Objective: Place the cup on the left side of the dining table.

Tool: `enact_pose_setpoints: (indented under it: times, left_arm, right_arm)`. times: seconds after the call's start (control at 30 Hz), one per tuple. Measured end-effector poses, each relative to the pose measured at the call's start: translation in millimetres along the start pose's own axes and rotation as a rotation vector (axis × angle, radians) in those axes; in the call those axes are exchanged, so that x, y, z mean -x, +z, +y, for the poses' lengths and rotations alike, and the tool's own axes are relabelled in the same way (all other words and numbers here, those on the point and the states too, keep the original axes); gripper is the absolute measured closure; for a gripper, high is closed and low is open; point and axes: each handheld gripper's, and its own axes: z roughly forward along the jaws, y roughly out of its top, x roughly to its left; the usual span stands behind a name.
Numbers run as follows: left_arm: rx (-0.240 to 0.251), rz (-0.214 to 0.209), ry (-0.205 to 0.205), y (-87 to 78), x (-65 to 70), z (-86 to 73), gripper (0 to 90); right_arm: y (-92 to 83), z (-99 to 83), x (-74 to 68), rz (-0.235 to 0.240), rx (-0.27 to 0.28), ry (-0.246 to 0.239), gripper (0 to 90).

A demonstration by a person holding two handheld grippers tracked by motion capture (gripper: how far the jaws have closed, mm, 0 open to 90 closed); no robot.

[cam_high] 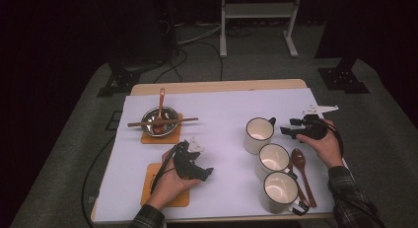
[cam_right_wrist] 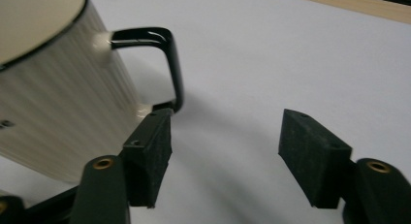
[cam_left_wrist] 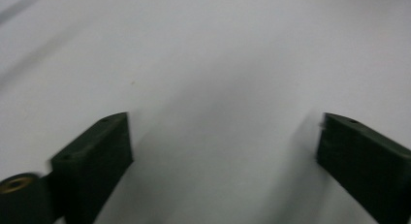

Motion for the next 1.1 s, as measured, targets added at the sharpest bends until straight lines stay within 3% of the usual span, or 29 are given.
enact_pose_setpoints:
  times: [0.33, 0.63, 1.1]
  left_arm:
    - [-0.004, 0.004, 0.006, 0.2, 0.8, 0.2, 1.3]
    - [-0.008, 0.005, 0.010, 0.1, 0.8, 0.2, 1.3]
    - [-0.008, 0.004, 0.009, 0.1, 0.7, 0.2, 1.3]
  right_arm:
    - [21.3, 14.0, -15.5, 0.051, -0.008, -0.029, 43.7]
    - [39.5, 21.4, -23.2, 0.034, -0.013, -0.029, 58.3]
    - [42.1, 24.4, -26.0, 0.023, -0.007, -0.041, 82.7]
